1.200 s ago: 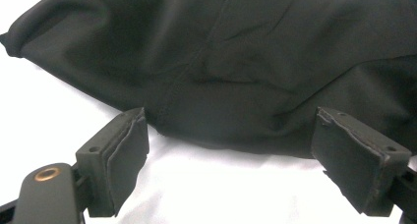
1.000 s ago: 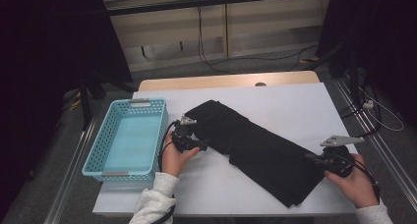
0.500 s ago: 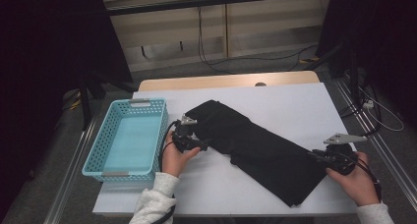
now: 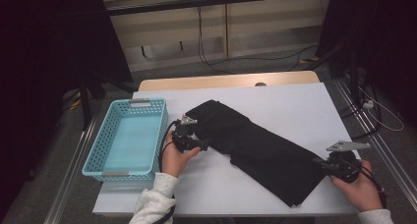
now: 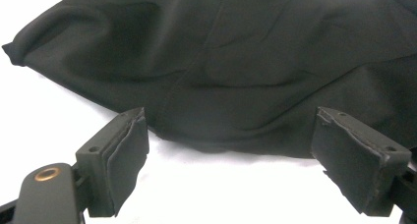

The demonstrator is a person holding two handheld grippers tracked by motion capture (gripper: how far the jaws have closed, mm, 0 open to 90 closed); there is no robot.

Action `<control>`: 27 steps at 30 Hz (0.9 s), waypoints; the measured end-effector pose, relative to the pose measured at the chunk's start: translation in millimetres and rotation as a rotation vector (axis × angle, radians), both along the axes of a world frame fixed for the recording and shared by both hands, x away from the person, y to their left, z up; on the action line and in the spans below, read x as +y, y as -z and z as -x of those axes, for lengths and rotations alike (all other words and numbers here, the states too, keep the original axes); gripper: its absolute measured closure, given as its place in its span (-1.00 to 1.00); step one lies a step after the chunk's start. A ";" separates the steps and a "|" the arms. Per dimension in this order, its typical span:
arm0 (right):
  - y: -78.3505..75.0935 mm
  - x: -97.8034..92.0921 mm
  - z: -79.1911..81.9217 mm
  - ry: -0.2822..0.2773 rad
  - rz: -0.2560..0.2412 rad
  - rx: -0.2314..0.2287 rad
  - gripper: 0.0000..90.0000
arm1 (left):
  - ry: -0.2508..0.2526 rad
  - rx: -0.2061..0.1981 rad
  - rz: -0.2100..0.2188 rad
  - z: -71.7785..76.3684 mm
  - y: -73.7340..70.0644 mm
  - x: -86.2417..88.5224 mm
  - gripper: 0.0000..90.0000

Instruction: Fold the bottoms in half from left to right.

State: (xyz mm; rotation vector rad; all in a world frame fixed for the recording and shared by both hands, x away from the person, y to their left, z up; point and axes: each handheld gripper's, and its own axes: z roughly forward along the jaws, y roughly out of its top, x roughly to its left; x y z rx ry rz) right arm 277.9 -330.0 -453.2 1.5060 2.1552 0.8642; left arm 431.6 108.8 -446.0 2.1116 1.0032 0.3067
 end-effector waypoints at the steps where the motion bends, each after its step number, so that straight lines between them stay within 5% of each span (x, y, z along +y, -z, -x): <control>1: -2.6 -4.2 -0.2 0.004 0.003 -0.006 1.00 | 0.003 -0.001 -0.002 -0.2 0.1 -0.2 -0.67; 5: -9.8 -13.7 0.4 0.021 -0.013 -0.019 1.00 | 0.006 0.000 -0.002 -0.1 -1.4 -0.2 -0.67; 12: -9.3 -20.9 -4.6 0.045 0.038 -0.024 1.00 | 0.010 -0.004 -0.003 0.6 -2.5 -1.5 -0.67; 14: -9.4 -16.9 -4.6 0.025 0.002 -0.028 1.00 | 0.010 -0.004 -0.001 1.0 -3.0 -1.7 -0.67; 15: -9.7 -9.8 -5.4 0.003 -0.023 -0.037 0.81 | 0.010 -0.006 -0.006 0.9 -2.7 -1.3 -0.67; 19: -4.9 3.1 -8.9 -0.007 -0.020 -0.023 0.61 | 0.009 -0.004 -0.014 1.4 -0.4 -1.2 -0.67; 22: -0.7 6.2 -9.0 -0.012 0.014 -0.004 0.62 | 0.015 -0.003 -0.019 2.2 -0.8 -1.2 -0.67; 23: 1.2 7.8 -8.7 -0.044 -0.005 -0.005 0.91 | 0.014 -0.003 -0.016 2.3 -1.0 -1.2 -0.67; 27: 0.1 10.5 -9.8 -0.048 0.004 0.003 1.00 | 0.009 -0.011 -0.012 2.4 -1.3 -1.5 -0.67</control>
